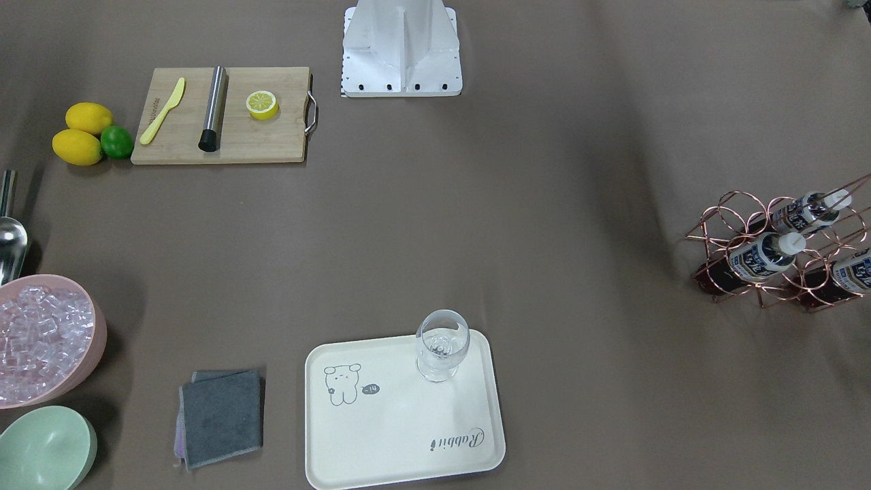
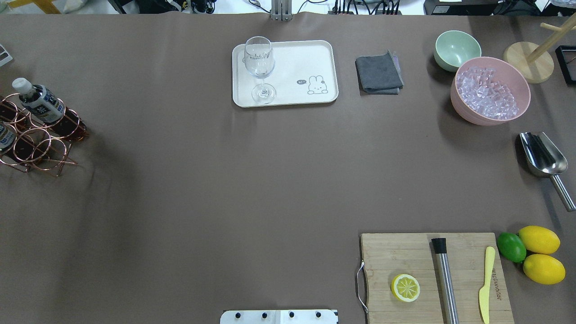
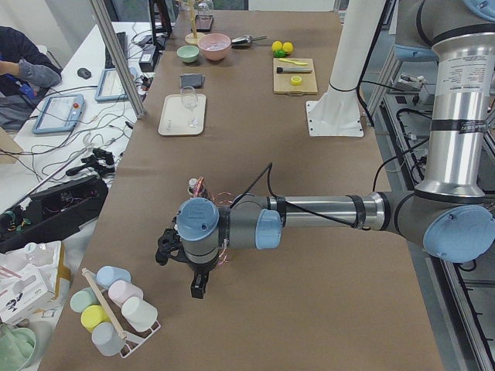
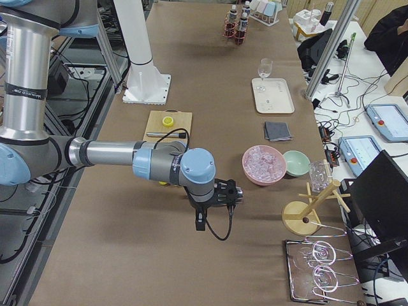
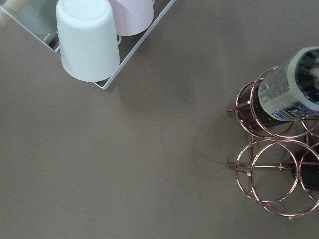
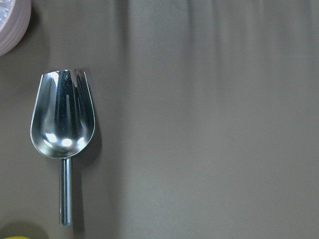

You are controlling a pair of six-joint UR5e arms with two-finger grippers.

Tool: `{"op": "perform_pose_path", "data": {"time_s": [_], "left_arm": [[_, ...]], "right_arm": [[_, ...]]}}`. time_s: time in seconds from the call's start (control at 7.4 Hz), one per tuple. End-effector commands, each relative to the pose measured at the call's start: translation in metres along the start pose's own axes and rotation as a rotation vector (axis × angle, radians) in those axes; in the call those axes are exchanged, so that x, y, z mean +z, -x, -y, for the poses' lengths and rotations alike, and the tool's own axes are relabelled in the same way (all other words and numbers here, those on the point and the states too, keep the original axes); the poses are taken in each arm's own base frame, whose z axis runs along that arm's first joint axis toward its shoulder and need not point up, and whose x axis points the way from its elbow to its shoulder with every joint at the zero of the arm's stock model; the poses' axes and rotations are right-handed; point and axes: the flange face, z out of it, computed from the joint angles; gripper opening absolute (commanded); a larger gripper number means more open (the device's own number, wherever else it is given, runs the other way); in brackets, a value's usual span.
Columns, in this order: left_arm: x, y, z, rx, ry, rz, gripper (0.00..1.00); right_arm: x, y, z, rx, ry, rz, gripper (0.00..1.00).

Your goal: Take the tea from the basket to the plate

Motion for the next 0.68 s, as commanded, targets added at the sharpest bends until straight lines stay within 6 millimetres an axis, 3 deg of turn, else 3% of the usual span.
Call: {"op": "perform_pose_path", "data": {"time_s": [0.0, 0.54], "left_arm": [[0.0004, 0.0004, -0.0003, -0.001, 0.001, 0.000, 0.98], [0.0002, -0.0036, 0.0029, 0.022, -0.001, 0.000, 0.98]], "right_arm": [[-0.0003, 0.0001, 0.0005, 0.000, -0.001, 0.000, 1.00], [-0.0004, 0.0002, -0.0002, 0.000, -0.001, 0.000, 1.00]]}}
